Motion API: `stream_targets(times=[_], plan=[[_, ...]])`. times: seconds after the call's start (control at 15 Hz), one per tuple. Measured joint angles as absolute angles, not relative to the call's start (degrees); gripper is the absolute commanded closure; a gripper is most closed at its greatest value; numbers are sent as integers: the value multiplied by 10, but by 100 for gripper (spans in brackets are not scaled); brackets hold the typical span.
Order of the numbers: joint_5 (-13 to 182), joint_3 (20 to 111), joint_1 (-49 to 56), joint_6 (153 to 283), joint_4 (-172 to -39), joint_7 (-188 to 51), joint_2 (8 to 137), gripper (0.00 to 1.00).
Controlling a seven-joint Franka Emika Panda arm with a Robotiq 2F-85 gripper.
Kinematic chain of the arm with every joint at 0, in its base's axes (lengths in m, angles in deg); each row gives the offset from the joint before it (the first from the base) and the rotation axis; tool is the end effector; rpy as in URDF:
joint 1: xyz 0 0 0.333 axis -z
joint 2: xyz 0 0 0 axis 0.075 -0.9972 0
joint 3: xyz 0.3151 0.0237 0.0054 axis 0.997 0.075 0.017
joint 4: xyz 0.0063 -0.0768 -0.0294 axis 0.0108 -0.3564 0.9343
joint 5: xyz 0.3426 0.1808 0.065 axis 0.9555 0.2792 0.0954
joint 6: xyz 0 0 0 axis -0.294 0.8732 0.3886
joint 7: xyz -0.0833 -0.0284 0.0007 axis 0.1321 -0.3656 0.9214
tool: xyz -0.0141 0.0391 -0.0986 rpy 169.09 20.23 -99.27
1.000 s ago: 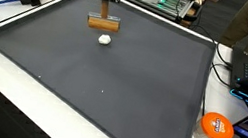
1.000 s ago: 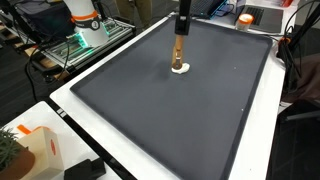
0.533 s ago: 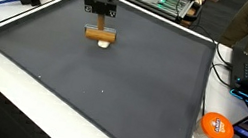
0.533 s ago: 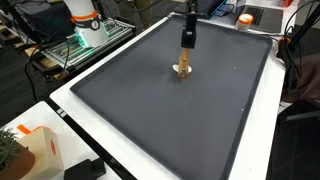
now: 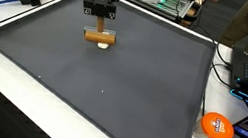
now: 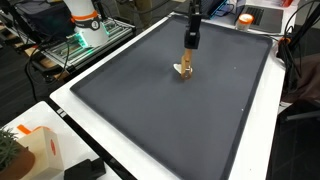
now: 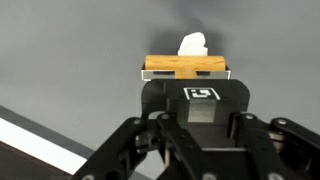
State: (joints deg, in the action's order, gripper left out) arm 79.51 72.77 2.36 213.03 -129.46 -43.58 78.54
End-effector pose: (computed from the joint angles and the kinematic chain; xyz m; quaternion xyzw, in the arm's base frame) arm 0.5845 0.0527 0.3595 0.9631 0.2642 0.0142 0.0492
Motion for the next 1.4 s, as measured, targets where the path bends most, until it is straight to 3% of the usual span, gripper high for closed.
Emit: stream_targets(times=[0.8, 1.4], plan=[[822, 739, 26, 2195, -1281, -418, 753, 78], [834, 737, 28, 2120, -1351, -392, 892, 78]])
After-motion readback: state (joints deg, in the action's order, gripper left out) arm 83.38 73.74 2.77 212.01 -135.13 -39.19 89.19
